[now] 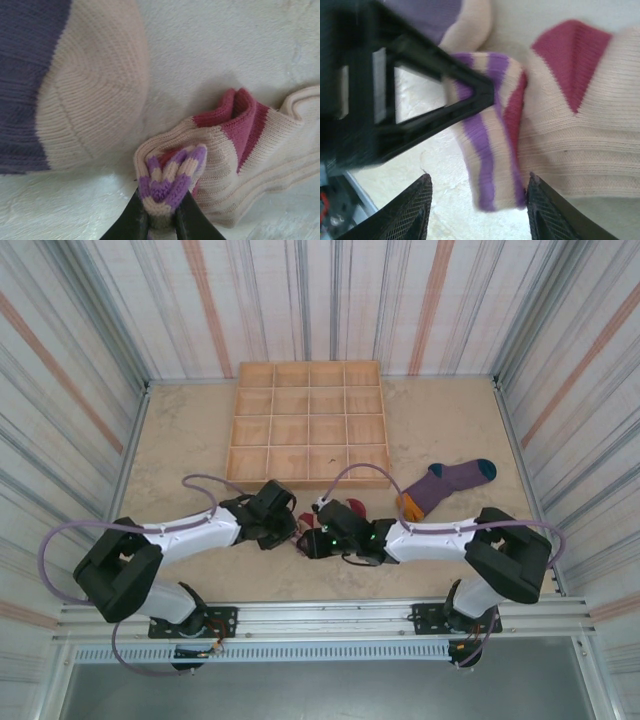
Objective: Roll the socks
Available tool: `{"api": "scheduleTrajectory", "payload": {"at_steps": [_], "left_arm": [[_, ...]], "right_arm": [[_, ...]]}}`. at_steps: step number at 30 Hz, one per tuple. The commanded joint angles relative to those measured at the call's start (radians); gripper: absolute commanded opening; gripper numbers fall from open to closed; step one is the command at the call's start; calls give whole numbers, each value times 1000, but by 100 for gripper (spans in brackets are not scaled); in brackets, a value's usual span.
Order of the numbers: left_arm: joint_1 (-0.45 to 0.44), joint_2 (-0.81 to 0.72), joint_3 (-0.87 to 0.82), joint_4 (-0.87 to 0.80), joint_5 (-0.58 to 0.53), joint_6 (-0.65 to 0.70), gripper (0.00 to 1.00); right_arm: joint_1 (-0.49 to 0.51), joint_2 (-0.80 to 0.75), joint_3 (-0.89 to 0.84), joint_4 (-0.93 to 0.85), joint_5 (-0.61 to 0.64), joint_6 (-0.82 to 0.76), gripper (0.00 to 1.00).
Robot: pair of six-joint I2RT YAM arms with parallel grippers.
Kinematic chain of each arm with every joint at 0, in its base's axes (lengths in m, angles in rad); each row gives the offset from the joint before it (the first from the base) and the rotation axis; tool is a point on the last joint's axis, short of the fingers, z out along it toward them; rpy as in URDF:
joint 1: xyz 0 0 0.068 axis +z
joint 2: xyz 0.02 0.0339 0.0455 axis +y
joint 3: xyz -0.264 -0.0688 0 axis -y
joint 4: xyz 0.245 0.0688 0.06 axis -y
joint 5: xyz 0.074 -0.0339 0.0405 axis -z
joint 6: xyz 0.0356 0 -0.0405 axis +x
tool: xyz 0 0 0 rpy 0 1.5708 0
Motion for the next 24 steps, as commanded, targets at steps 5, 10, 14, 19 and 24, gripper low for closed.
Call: {"api": "scheduleTrajectory", "payload": {"at_steps": [5,10,14,19,24], "left_arm": [[35,-31,-6,-76,60,-6,0],[46,-32,-6,-81,78,3,0],[49,-28,-5,-79,92,6,0],[54,-12,-2,-70,111,12,0],[54,-9,-3,-63,116,12,0]], "right_arm": [[230,26,56,-163,511,-285,55],[342,121,110,-171,766,-374,55],[387,186,138,-125,840,-457,56],[388,267,170,-67,841,-524,55],[357,344,183,-42,821,-519,54]]}}
